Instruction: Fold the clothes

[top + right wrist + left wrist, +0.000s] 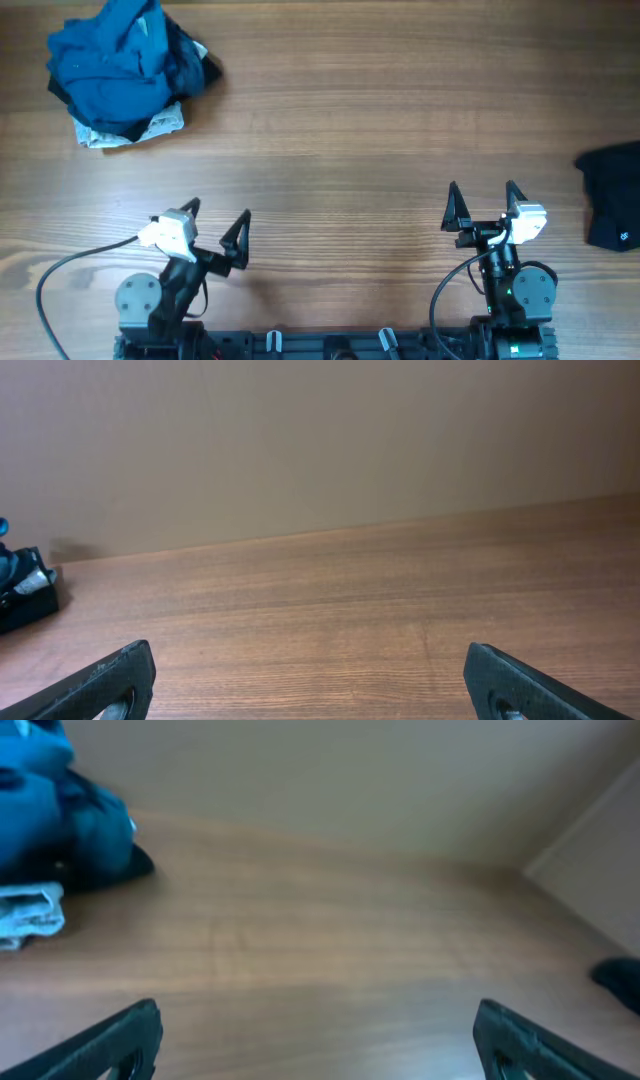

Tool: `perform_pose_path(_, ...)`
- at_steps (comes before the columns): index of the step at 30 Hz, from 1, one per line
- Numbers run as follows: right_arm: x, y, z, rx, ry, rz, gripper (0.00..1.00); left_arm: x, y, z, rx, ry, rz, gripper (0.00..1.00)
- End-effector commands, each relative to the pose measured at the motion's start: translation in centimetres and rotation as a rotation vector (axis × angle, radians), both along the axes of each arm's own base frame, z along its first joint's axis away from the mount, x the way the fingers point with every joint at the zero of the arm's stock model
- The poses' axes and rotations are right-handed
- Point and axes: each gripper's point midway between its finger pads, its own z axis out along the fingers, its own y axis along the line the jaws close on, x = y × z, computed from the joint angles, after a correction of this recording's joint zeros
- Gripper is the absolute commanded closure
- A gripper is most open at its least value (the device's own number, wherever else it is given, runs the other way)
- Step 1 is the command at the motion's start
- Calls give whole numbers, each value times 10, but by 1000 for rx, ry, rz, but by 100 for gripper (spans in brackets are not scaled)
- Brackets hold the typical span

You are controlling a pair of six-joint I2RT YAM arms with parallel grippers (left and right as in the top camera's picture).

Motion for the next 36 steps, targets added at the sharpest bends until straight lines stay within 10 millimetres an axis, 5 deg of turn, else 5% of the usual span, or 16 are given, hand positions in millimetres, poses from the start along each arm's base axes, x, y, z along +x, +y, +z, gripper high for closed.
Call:
perform_pose_path(1, -1, 2, 2, -13, -12, 11, 0, 13, 11, 5, 29, -116, 70, 0)
perform_pose_path(8, -1, 2, 2, -14, -12, 12, 0, 22, 37, 19, 41, -204, 227, 0)
perform_pose_path(13, -1, 2, 2, -13, -12, 12, 0, 21, 38, 33, 156, -294, 230, 0)
perform_pose_path(22, -1, 2, 2, -13, -12, 12, 0, 27, 41, 5, 238, -270, 239, 0)
perform_pose_path(27, -1, 2, 2, -14, -12, 12, 0, 28, 44, -27, 259, -140, 243, 0)
perform_pose_path(36, -1, 2, 2, -13, -12, 12, 0, 28, 46, -26, 256, -140, 250, 0)
